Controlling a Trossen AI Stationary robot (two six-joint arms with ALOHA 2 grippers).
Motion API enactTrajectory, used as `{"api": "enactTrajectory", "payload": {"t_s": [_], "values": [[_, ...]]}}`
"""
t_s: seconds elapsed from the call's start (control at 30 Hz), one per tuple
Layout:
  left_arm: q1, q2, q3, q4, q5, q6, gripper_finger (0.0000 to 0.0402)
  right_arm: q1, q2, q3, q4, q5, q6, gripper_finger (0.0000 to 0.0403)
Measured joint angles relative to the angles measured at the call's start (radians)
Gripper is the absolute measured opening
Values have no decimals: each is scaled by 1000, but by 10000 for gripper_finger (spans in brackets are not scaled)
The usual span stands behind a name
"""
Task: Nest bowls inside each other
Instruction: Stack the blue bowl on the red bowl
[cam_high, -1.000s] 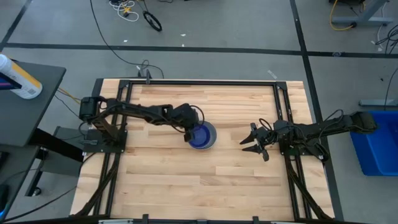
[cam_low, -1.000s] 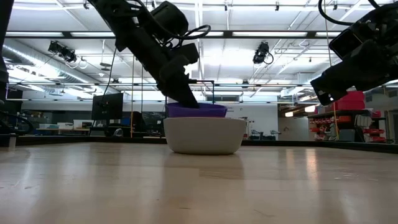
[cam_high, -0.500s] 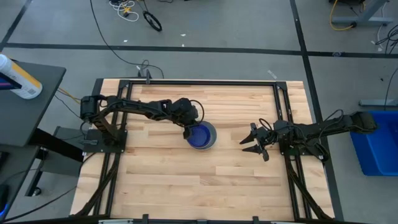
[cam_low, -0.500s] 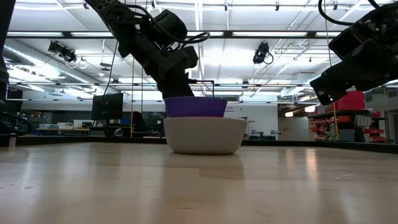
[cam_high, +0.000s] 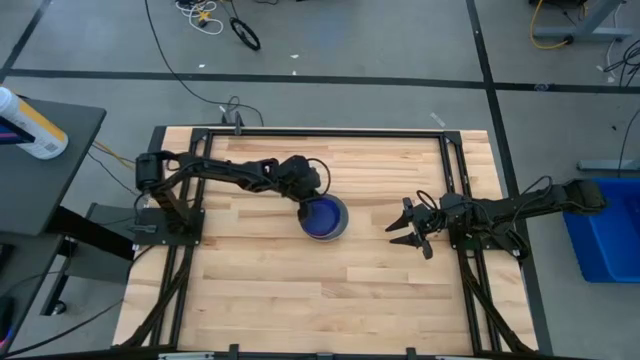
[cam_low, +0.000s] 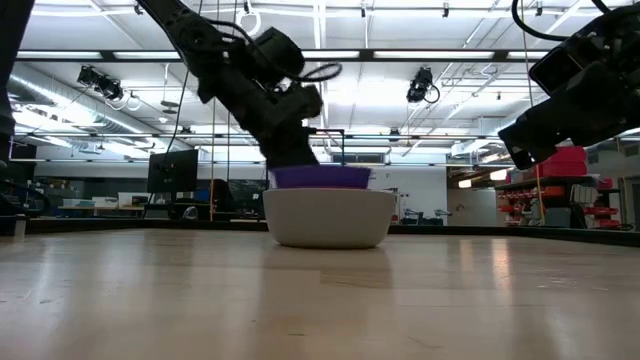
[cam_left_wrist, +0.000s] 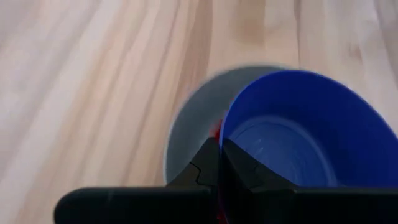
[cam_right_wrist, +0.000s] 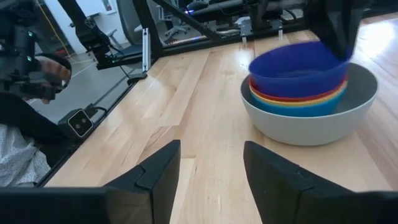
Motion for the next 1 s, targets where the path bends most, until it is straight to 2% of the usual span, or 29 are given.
{"api": "enactTrajectory", "payload": {"t_s": [0.23, 0.33, 0.57, 0.87, 1.0], "values": [[5, 47, -3, 23, 16, -22, 6, 0, 0, 0, -9, -7, 15, 174], [5, 39, -4, 27, 5, -22, 22, 0, 0, 0, -12, -7, 15, 172], [1, 37, -4, 36, 7, 8, 98, 0, -1, 0, -14, -7, 15, 190], [-3, 37, -4, 40, 21, 12, 234, 0, -1, 0, -20, -6, 24, 219], [-3, 37, -4, 41, 22, 24, 279, 0, -1, 0, -21, -6, 26, 227]]}}
